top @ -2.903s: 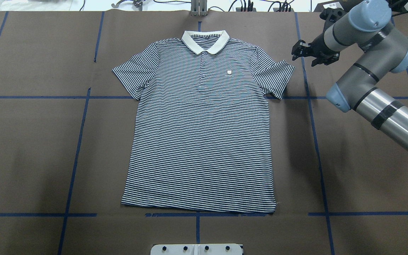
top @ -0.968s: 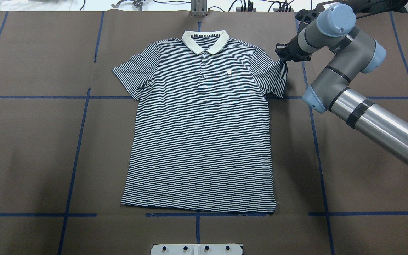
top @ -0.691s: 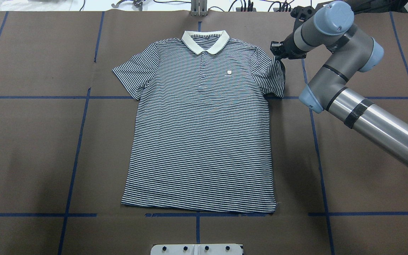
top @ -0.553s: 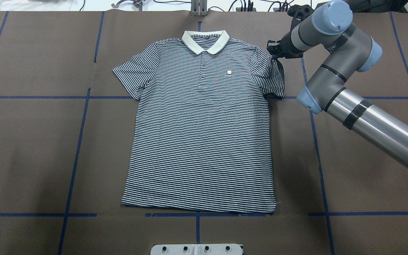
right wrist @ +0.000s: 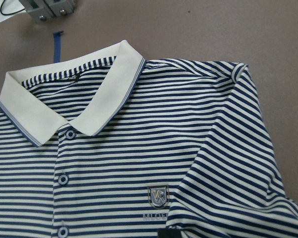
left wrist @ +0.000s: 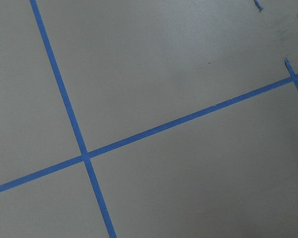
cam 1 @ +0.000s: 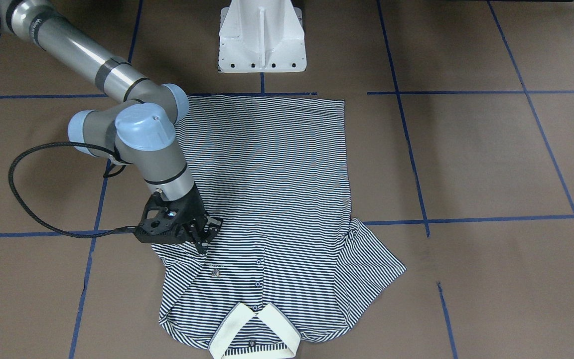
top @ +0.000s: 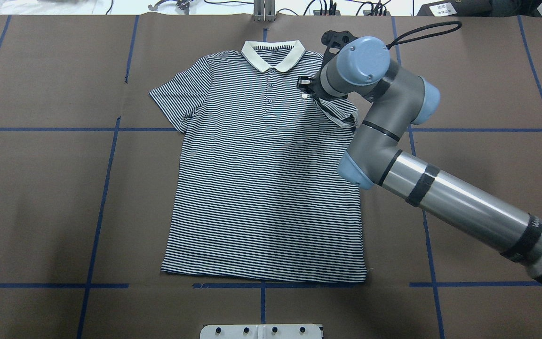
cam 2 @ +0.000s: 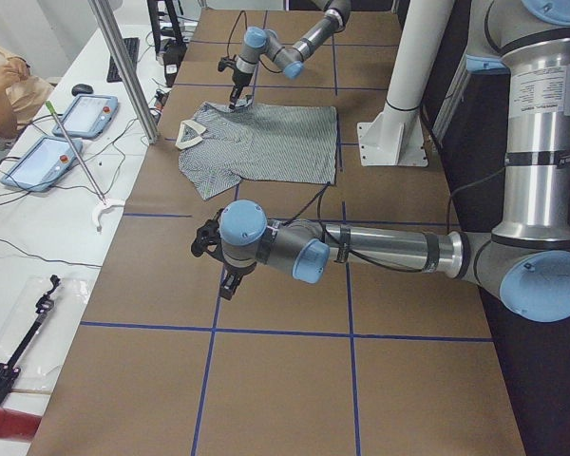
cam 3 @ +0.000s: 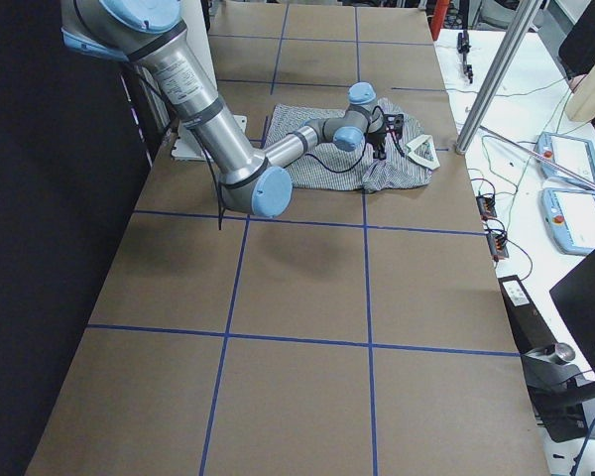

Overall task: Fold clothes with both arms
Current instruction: 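Grasp the sleeve and fold it inward onto the shirt body with right gripper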

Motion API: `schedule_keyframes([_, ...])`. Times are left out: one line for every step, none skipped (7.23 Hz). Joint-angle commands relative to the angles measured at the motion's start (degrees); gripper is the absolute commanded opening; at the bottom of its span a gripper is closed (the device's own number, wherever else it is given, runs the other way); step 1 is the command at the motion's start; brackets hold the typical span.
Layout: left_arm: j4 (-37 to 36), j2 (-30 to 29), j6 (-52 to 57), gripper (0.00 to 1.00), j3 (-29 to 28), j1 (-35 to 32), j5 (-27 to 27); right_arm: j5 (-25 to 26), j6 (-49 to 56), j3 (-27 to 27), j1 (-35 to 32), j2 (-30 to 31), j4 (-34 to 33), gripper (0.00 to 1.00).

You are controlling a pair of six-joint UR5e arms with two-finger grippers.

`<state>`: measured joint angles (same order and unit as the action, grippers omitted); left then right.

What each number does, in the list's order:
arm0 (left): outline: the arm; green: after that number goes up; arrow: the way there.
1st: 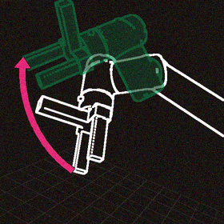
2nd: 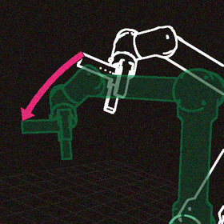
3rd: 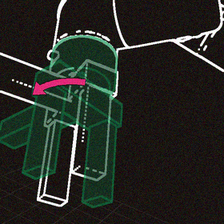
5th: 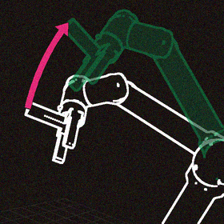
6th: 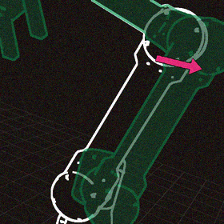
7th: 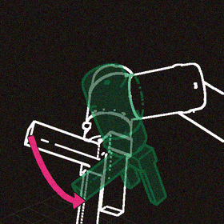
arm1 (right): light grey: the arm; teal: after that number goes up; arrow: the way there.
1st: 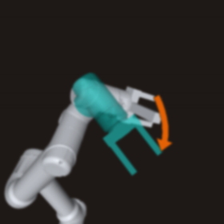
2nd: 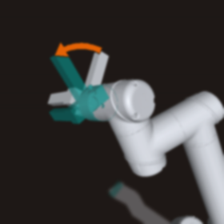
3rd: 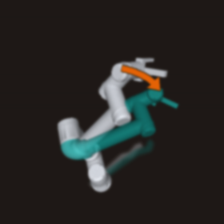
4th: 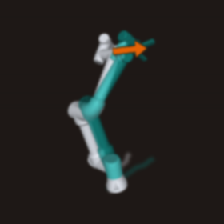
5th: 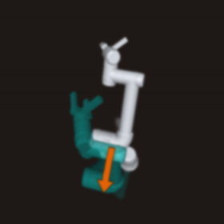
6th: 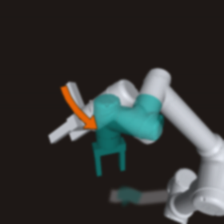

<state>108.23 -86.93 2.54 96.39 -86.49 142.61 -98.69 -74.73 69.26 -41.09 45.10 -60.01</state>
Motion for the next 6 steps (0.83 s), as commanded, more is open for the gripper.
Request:
schedule_keyframes([0.1,-0.1,-0.3,1.00,0.1,0.0,0.0,4.5,0.1,-10.9,0.4,-6.5,0.2,0.00])
schedule_keyframes([0.1,-0.3,-0.5,1.00,-0.1,0.0,0.2,6.0,0.1,-14.2,0.0,-8.5,0.2,0.00])
schedule_keyframes([0.0,-1.0,-1.2,1.00,-0.7,1.0,0.4,6.1,0.1,-14.9,-1.0,-9.3,0.2,0.00])
schedule_keyframes([0.1,-3.8,-6.4,1.00,-1.1,3.3,0.4,7.3,0.1,-16.0,-1.1,-9.3,0.2,0.06])
schedule_keyframes([1.1,-6.9,-12.9,1.00,-1.3,7.1,-0.1,9.4,0.5,-16.2,-0.9,-9.0,0.3,0.99])
schedule_keyframes([1.5,-11.3,-21.9,1.00,-2.1,11.0,-1.2,9.6,0.4,-12.8,-0.7,-7.3,0.2,1.00])
